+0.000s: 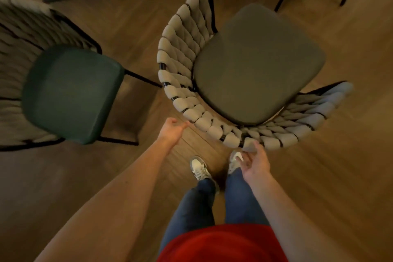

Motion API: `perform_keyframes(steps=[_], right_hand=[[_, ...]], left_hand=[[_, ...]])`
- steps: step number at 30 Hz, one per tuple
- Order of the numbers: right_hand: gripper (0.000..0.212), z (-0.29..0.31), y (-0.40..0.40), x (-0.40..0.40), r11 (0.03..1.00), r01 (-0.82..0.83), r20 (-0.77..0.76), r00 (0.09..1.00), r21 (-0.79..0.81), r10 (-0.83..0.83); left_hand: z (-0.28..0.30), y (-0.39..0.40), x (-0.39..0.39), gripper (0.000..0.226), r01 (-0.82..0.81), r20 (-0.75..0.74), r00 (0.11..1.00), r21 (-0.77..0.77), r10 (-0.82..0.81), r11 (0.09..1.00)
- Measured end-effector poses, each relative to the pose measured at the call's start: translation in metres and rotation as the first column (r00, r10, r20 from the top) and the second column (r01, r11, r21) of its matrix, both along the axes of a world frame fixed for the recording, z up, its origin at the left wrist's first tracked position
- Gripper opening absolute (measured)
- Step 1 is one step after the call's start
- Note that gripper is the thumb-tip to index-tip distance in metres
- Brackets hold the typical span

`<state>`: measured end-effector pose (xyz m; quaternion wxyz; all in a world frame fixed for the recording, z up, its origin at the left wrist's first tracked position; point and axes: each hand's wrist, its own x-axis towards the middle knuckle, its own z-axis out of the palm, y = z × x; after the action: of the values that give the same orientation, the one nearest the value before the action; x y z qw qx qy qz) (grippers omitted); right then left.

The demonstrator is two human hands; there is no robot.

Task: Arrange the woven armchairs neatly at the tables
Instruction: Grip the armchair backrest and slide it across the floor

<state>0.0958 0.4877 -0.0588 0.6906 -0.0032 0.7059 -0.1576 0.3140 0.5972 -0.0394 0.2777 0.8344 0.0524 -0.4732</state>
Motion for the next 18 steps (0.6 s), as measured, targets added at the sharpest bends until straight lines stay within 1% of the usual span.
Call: perform_keyframes(steps=[3,5,7,10,11,14,16,18], right_hand=[[0.048,0.005,0.014,0.019,0.999,0.048,-0.013,0.999,0.005,-0.048],[0.054,0.006,0.016,0.032,0.995,0.095,-0.004,0.995,0.029,-0.095],[0.06,0.007,0.014,0.043,0.987,0.156,-0.019,0.988,0.039,-0.155],[0.063,0.003,0.009,0.056,0.968,0.25,-0.068,0.966,0.03,-0.248],[0.062,0.0,0.009,0.059,0.96,0.281,-0.085,0.956,0.012,-0.279],[0.059,-0.006,0.014,0.072,0.931,0.365,-0.115,0.924,-0.013,-0.364],[0.056,-0.014,0.014,0.078,0.909,0.417,-0.119,0.901,-0.02,-0.417],[0.052,-0.023,0.011,0.079,0.893,0.45,-0.118,0.885,-0.032,-0.45]], left_hand=[[0.005,-0.009,0.02,0.076,0.156,0.009,0.988,0.062,-0.157,0.986],[0.008,-0.018,0.032,0.075,0.235,0.022,0.971,0.077,-0.237,0.969],[0.008,-0.03,0.047,0.065,0.262,0.049,0.962,0.094,-0.268,0.96],[0.006,-0.043,0.073,0.044,0.287,0.068,0.952,0.141,-0.298,0.948],[0.003,-0.046,0.082,0.04,0.277,0.054,0.956,0.163,-0.289,0.947],[-0.004,-0.055,0.111,0.037,0.157,0.04,0.985,0.184,-0.167,0.97],[-0.011,-0.064,0.129,0.038,0.043,0.013,0.999,0.108,-0.045,0.993],[-0.019,-0.075,0.147,0.049,-0.077,-0.098,0.992,0.004,0.077,0.997]])
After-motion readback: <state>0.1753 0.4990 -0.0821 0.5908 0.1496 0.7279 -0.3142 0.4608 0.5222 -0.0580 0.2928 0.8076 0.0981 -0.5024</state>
